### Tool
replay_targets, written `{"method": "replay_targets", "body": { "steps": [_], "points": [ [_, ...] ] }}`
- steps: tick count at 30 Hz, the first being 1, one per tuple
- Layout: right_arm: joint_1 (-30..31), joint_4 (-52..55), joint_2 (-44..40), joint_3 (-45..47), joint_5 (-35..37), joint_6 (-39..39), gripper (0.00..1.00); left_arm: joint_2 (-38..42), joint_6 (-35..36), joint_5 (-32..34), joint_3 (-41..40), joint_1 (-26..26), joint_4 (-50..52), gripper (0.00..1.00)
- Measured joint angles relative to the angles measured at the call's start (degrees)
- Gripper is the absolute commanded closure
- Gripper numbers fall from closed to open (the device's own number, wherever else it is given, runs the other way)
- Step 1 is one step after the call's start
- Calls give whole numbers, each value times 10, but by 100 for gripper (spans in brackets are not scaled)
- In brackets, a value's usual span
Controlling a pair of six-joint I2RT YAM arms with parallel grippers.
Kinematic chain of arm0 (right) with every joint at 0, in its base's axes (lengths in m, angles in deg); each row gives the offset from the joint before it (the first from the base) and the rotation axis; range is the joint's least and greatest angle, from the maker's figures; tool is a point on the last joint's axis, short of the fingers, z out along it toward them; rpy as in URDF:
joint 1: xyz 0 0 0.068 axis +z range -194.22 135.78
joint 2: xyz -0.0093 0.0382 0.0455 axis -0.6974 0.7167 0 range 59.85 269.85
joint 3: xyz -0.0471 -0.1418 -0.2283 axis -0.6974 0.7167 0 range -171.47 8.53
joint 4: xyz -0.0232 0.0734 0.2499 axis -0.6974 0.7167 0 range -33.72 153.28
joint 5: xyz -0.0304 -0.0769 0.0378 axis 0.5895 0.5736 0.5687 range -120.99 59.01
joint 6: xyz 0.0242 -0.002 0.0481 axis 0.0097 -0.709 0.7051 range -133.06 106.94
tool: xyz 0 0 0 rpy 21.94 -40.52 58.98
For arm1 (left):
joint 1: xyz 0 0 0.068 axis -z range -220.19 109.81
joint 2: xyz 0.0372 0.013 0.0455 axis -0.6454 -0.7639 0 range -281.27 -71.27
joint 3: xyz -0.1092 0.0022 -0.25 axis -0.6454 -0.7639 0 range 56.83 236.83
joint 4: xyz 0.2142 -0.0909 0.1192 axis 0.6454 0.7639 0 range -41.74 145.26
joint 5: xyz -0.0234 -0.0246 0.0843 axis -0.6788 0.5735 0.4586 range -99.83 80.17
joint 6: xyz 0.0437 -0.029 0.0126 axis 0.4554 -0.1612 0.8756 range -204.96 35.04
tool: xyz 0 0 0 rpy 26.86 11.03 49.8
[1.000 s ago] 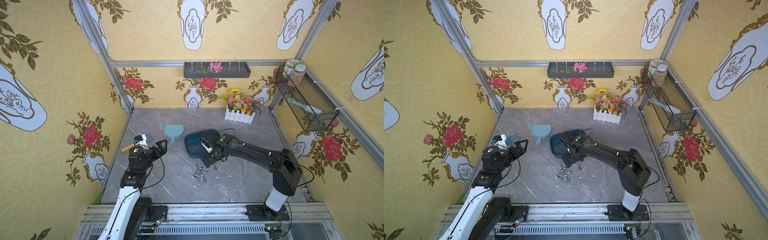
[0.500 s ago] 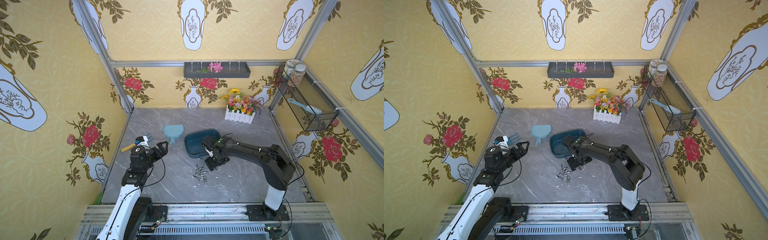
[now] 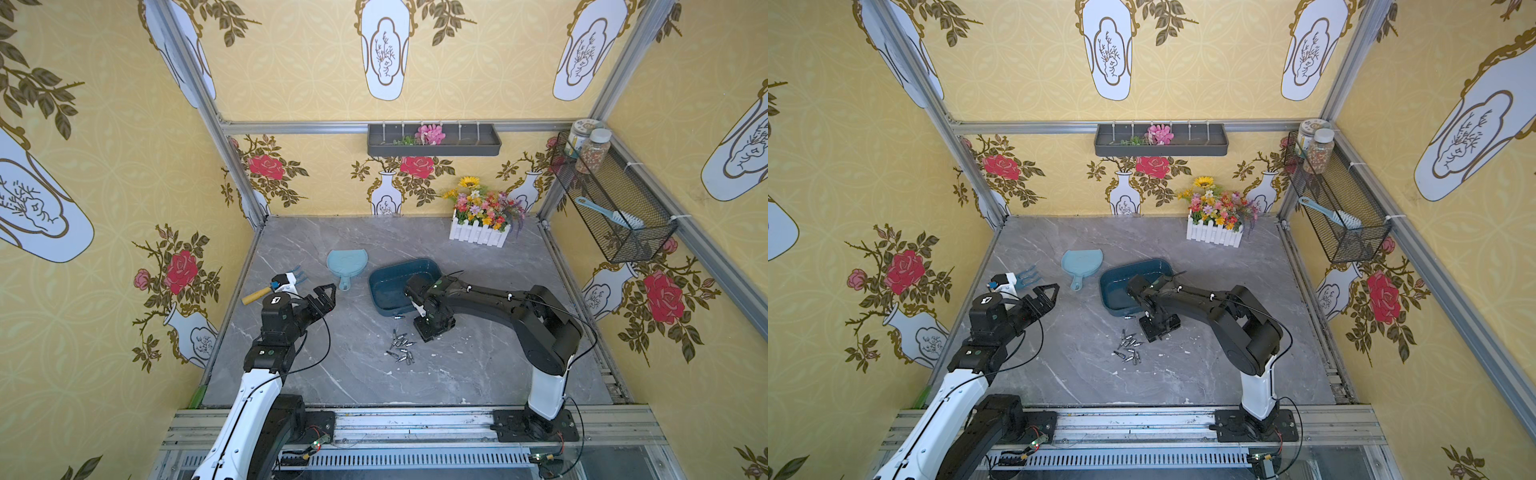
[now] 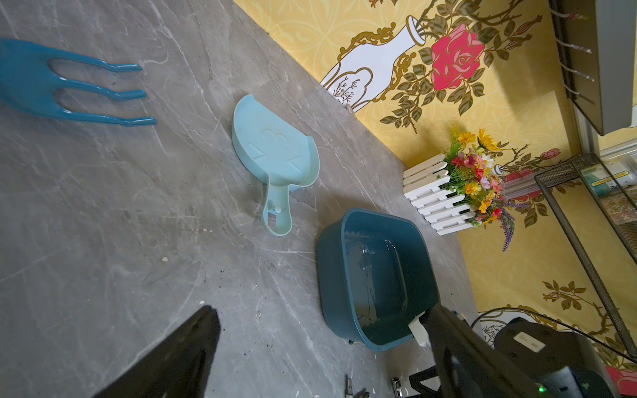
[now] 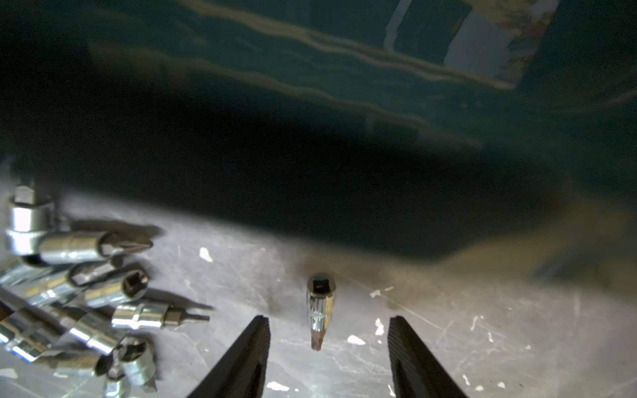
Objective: Put the bit on the desktop into the storage box
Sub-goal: Pick up the screwdriver bit from the center of the board.
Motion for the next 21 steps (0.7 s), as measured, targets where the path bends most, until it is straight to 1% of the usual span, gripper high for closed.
{"method": "replay_targets", "body": {
  "steps": [11,13,21],
  "points": [
    [-4,-21,11,5,-16,2,67,-2,3,4,0,0,0,0],
    [-4,-22,11,5,-17,2,73,-1,4,4,0,0,0,0],
    [-6,-26,9,7,-19,2,84,0,4,5,0,0,0,0]
  ]
}}
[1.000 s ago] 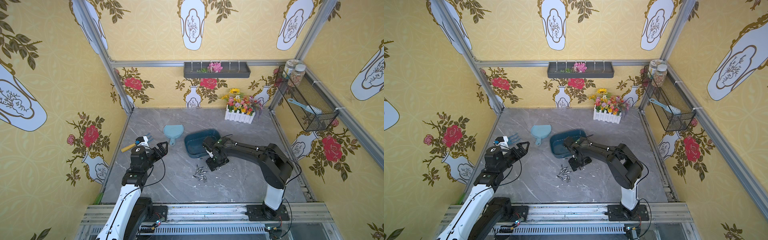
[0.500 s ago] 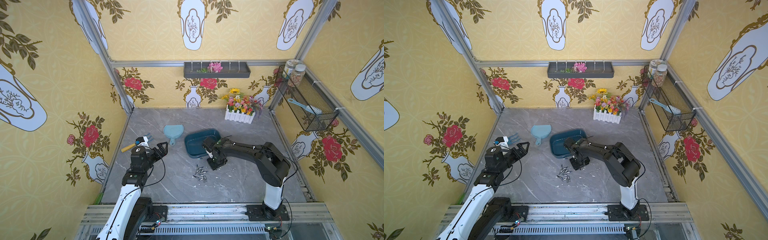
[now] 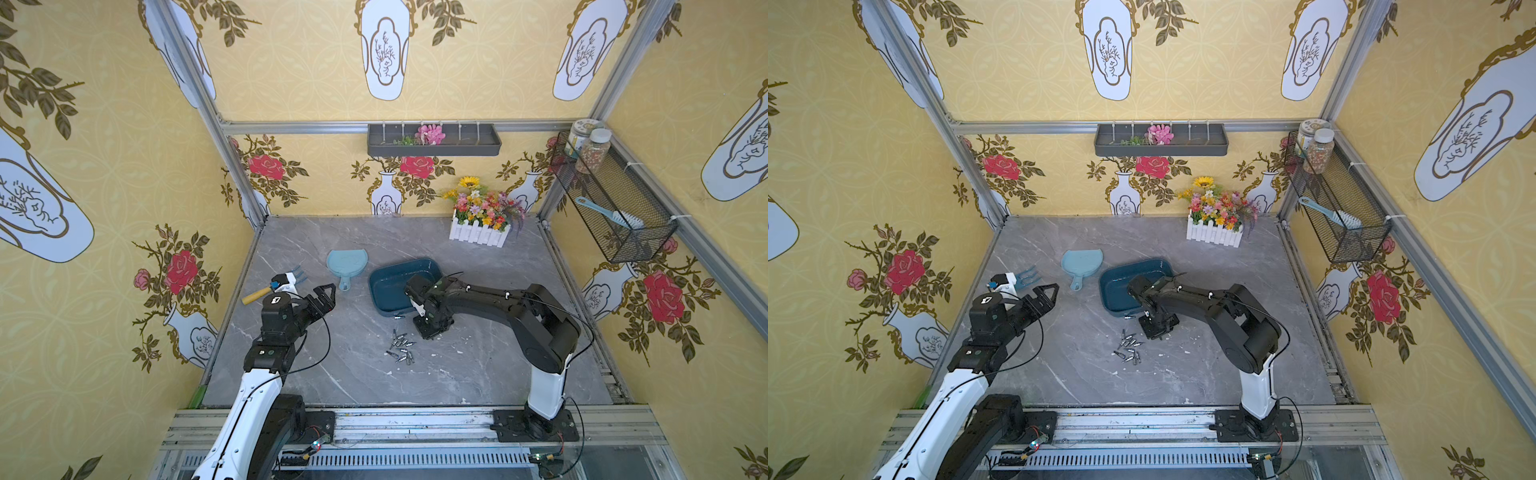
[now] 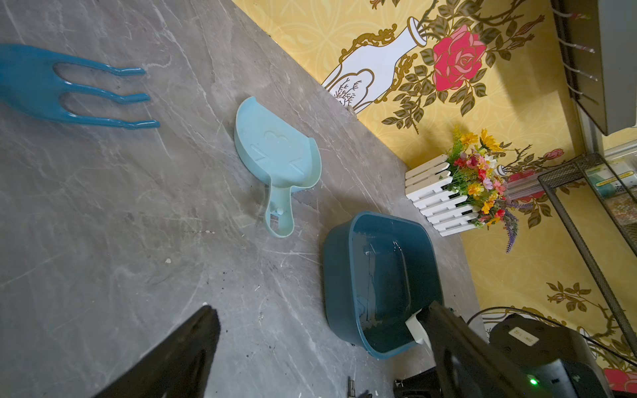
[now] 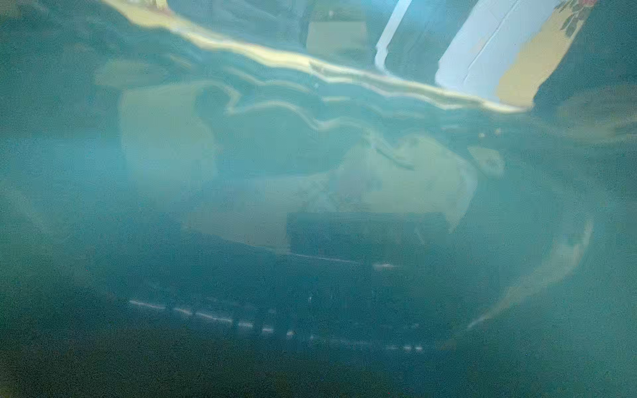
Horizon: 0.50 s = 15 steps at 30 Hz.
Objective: Put the bit on the desktop into the storage box
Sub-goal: Pick up the screwdriver bit from the center of the board.
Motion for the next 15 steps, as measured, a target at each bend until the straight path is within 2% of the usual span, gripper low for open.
{"method": "replay_targets", "body": {
  "steps": [15],
  "points": [
    [-4,15,-57,-1,0,0,86,1,1,5,1,0,0,0]
  ]
}}
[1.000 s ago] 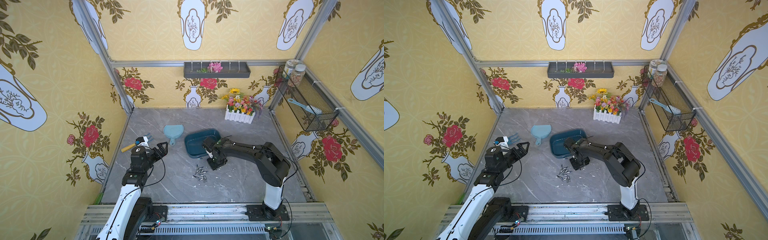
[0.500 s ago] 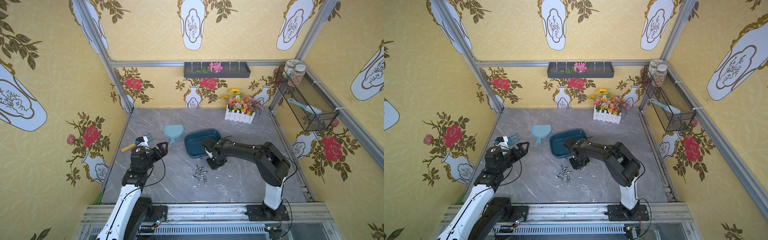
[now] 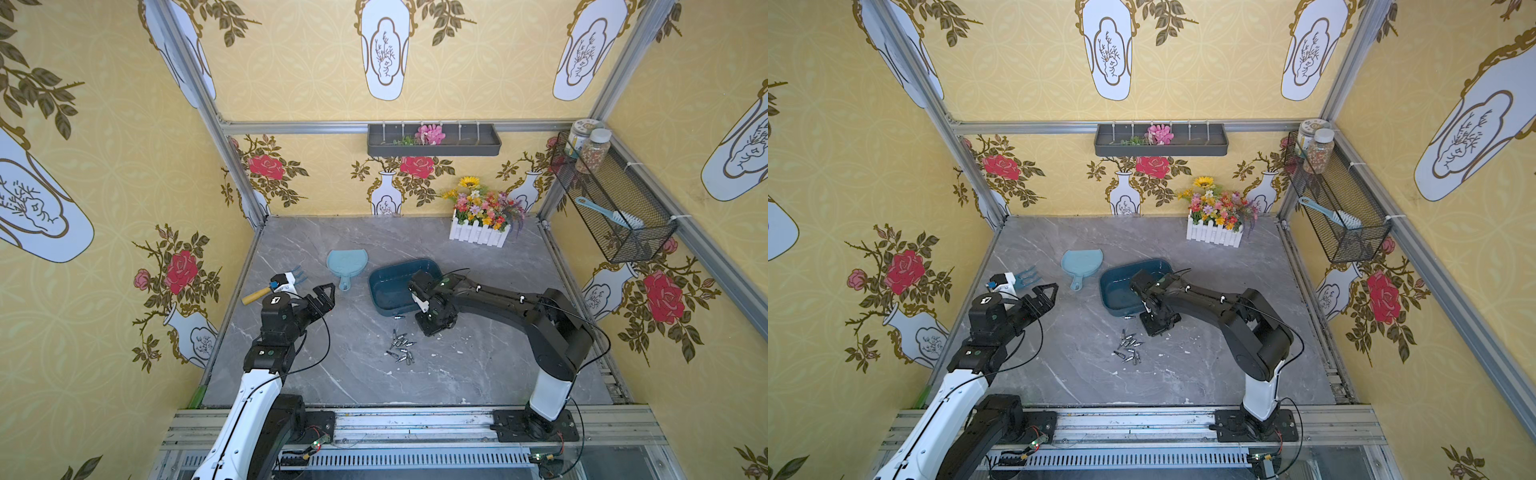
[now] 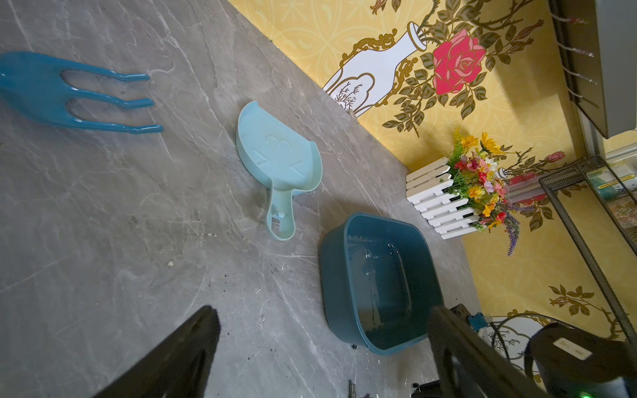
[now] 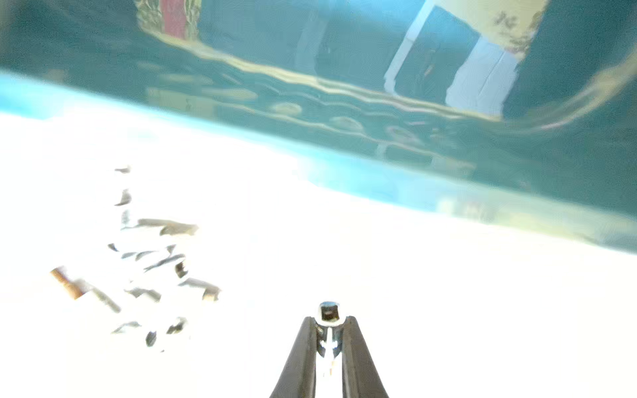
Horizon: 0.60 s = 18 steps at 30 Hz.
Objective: Put the bit on the desktop into the storage box
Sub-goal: Pick up the screwdriver bit from the center of the board.
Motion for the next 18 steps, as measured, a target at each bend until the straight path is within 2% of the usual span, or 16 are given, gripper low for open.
{"method": "replay_targets", "body": {
  "steps": [11,18],
  "points": [
    [-34,32,-74,-51,-15,-16,87,-12,3,0,4,0,-4,0],
    [-77,38,-79,-102,-23,-45,87,-12,4,0,4,0,-4,0]
  ]
}}
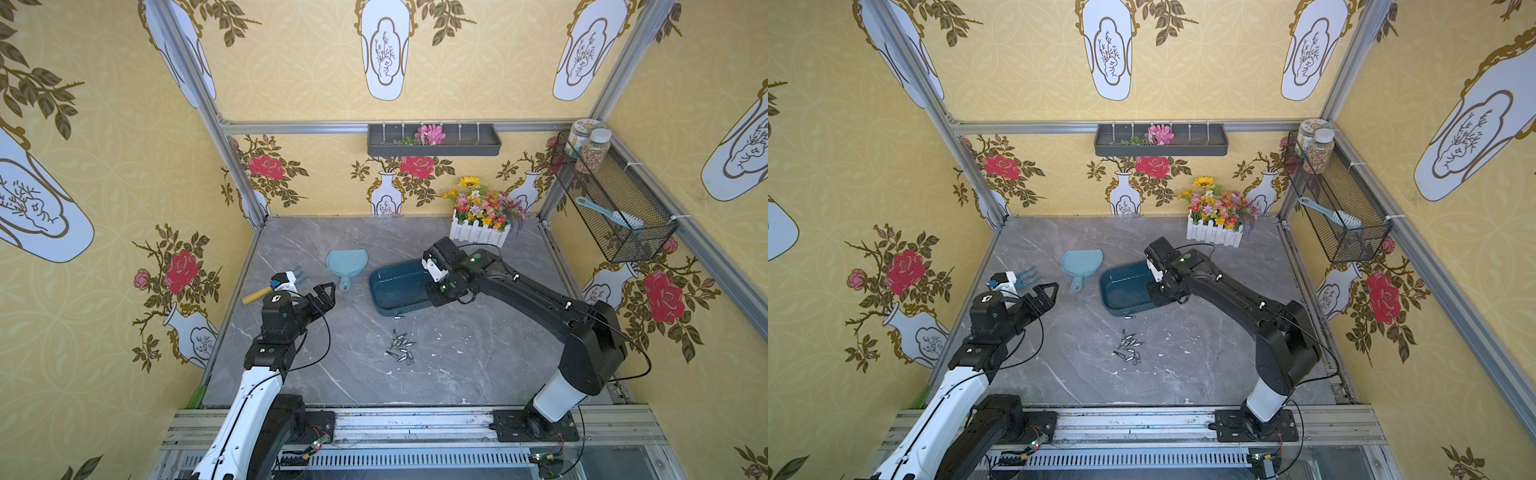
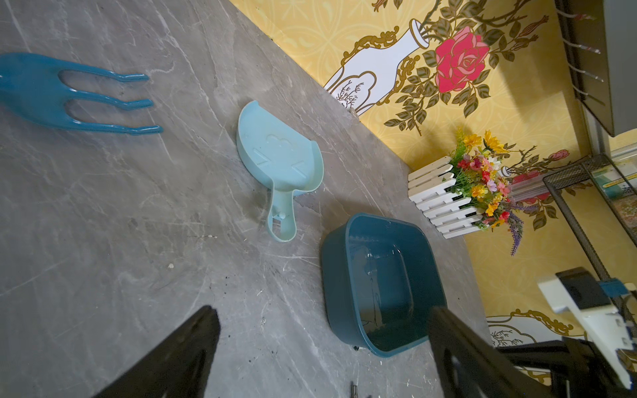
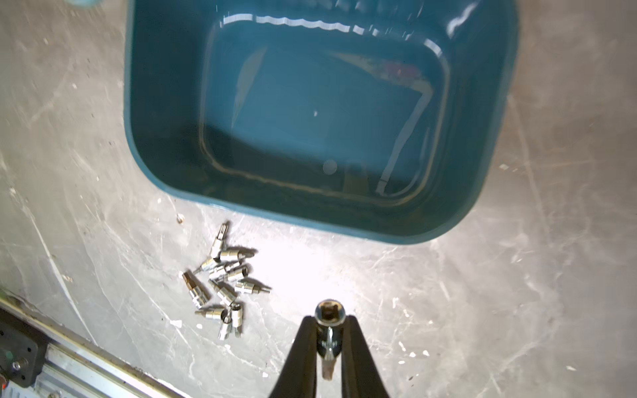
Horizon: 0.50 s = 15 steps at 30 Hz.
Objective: Put the bit on the desktop into the storage box
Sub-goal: Pick up the screwdriver bit from the center of the board, then place the screwdriver bit in the storage box.
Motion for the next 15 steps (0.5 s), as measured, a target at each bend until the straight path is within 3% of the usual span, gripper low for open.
{"method": "replay_targets", "body": {
  "steps": [15],
  "points": [
    [-42,-21,107,-110,3,-53,87,-16,-1,-21,-4,0,-3,0]
  ]
}}
